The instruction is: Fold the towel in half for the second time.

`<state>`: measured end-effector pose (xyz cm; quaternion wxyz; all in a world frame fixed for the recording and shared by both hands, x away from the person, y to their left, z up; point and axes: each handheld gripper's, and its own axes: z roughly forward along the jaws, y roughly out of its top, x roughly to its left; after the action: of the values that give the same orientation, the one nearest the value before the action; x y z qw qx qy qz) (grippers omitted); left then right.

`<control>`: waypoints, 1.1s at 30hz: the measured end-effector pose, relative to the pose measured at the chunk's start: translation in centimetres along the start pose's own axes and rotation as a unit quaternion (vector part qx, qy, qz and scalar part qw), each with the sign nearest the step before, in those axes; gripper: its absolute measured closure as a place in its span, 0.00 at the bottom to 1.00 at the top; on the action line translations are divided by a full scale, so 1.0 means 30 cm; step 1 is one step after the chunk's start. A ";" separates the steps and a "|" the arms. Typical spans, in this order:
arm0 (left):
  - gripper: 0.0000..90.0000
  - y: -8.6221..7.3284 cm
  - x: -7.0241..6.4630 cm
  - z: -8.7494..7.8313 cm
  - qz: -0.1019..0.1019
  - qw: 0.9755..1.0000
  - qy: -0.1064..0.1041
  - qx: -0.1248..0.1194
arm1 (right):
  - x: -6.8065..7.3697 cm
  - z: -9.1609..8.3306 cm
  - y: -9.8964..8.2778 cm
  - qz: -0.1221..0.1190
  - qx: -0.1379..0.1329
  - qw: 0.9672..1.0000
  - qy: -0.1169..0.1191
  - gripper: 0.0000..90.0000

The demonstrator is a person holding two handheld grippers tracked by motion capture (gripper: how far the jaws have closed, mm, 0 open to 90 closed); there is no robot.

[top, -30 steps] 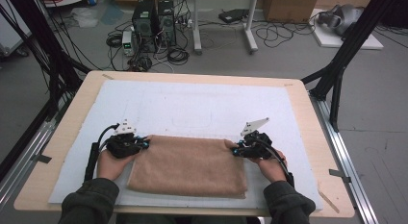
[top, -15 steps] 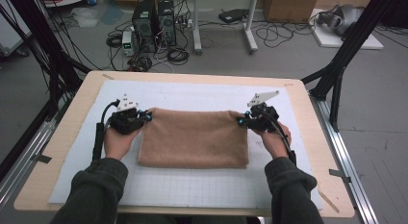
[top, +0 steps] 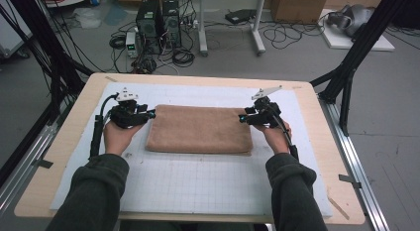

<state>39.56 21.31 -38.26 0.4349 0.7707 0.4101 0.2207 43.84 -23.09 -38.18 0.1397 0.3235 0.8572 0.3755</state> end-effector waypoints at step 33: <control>0.86 -0.255 -0.118 -0.038 0.049 0.994 -0.059 0.072 | 0.199 0.041 -0.205 -0.001 0.008 0.998 0.059 0.66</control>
<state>33.39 21.15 -44.12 0.3900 0.8308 0.3608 0.1658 37.18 -21.61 -43.52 0.0866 0.3012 0.8672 0.3868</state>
